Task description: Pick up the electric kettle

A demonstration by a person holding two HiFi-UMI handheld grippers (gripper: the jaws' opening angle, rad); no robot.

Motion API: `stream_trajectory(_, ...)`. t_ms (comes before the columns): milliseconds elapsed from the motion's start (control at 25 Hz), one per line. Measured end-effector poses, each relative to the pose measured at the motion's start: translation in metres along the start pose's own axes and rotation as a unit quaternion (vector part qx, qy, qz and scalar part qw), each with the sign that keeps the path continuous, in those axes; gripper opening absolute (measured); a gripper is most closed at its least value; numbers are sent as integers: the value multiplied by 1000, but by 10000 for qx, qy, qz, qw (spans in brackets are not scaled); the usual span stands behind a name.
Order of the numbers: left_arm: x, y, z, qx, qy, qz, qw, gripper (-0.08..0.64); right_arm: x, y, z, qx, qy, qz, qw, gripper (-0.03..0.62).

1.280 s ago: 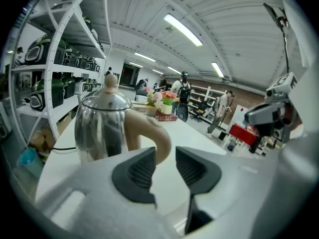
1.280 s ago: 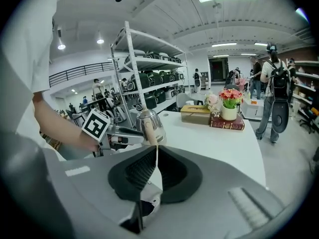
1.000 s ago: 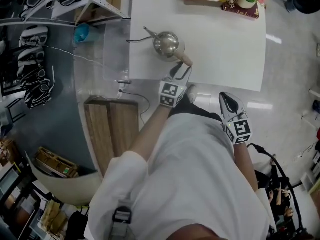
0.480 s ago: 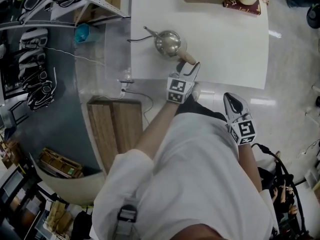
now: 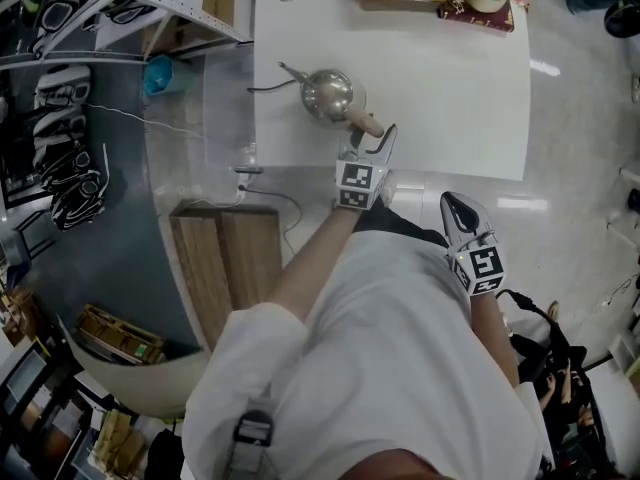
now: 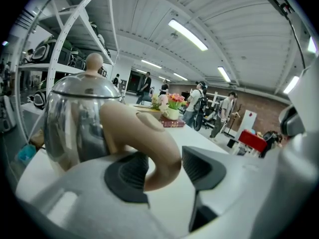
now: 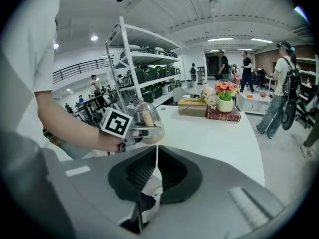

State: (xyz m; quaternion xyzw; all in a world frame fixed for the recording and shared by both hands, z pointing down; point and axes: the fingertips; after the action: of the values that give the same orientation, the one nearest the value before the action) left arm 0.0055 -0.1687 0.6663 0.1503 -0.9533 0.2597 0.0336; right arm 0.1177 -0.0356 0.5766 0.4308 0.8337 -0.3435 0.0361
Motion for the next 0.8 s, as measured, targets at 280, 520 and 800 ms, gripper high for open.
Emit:
stream_trajectory(280, -3, -7, 0, -63, -201, 174, 9996, 192, -4, 3, 1, -9, -38, -17, 10000, 14)
stream_trajectory(520, -3, -11, -2, -51, -371, 188, 9991, 184, -5, 4, 1, -53, -81, -46, 9999, 14)
stream_trajectory(800, -9, -24, -1, -109, -683, 173, 9975, 185, -12, 3, -5, 1, -149, -55, 9999, 14)
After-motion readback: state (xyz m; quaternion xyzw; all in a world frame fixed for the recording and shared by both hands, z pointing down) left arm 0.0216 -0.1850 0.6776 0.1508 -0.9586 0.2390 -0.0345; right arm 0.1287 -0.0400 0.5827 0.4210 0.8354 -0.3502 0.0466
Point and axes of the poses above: the fingertips, and each gripper's own axes: y backward along the fingers, x to its left, z out of its top, and after that the axes turned 14 degrees about z, right-handed
